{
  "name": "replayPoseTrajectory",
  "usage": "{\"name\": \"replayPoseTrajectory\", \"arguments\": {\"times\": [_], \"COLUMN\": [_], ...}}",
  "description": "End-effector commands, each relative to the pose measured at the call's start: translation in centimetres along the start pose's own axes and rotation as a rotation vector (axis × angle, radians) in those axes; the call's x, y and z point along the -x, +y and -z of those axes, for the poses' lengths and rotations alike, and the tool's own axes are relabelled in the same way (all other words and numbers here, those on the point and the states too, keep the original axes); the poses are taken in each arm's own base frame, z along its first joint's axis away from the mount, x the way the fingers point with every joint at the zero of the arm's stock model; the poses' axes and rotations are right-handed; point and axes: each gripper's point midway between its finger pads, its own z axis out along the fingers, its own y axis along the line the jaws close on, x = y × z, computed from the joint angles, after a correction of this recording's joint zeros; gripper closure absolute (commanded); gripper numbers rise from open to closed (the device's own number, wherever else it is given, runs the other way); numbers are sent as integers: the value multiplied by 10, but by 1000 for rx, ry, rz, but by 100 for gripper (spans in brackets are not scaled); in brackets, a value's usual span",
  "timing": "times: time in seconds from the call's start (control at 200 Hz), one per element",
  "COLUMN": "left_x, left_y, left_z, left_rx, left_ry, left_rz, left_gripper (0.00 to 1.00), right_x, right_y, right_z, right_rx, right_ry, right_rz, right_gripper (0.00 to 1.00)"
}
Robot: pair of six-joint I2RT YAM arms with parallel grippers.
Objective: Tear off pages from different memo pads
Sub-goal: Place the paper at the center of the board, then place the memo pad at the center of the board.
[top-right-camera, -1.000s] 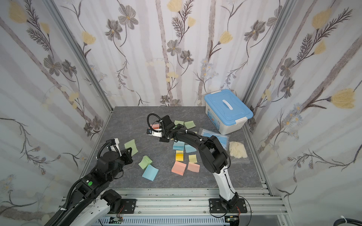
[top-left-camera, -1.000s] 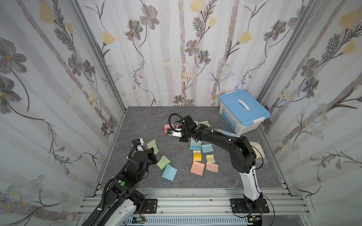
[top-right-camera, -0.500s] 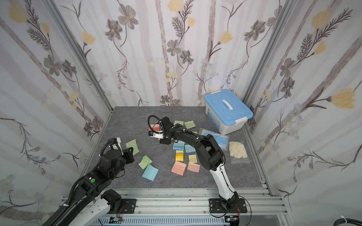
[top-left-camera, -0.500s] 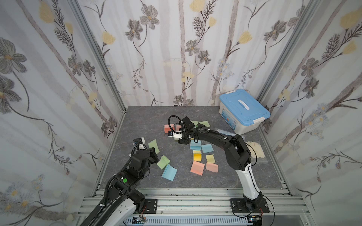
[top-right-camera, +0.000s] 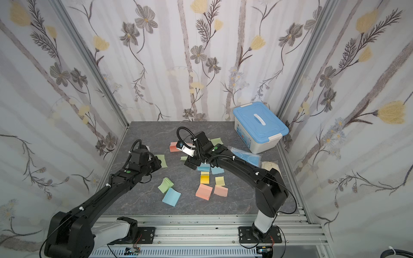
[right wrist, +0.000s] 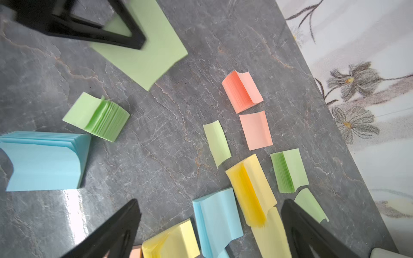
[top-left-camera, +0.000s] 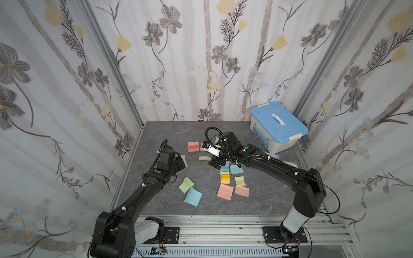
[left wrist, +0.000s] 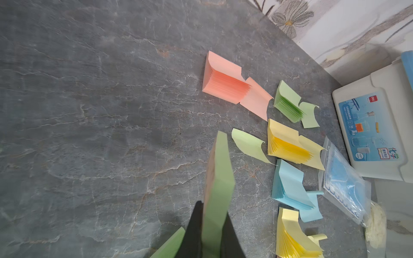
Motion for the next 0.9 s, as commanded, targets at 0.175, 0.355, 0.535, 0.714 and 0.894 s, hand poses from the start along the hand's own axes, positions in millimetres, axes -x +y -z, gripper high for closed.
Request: {"name": "replayPoseTrajectory", "arguments": {"times": [0.175, 0.355, 0.535, 0.714, 0.894], "left_x": [7, 4, -3, -6, -9], "left_y": [-17, -7, -4, 9, 14], "left_z": [-49, -75, -102, -120, -126], "left_rx": [-143, -135, -156, -99, -58], "left_ry": [240, 293, 339, 344, 366], "left_rz": [-15, 47, 101, 116, 107], "left_gripper": [100, 100, 100, 94, 54], "right_x": [-16, -25, -30, -38, -40], "right_y": [15, 13, 22, 26, 23], "right_z": [43, 62, 73, 73, 76], "right_rx": [-43, -93, -71, -62, -81], "right_ry": [-188, -225, -258, -253, -251], "right_rz": [-185, -249, -263, -277, -310], "right_gripper": [0, 0, 0, 0, 0]}}
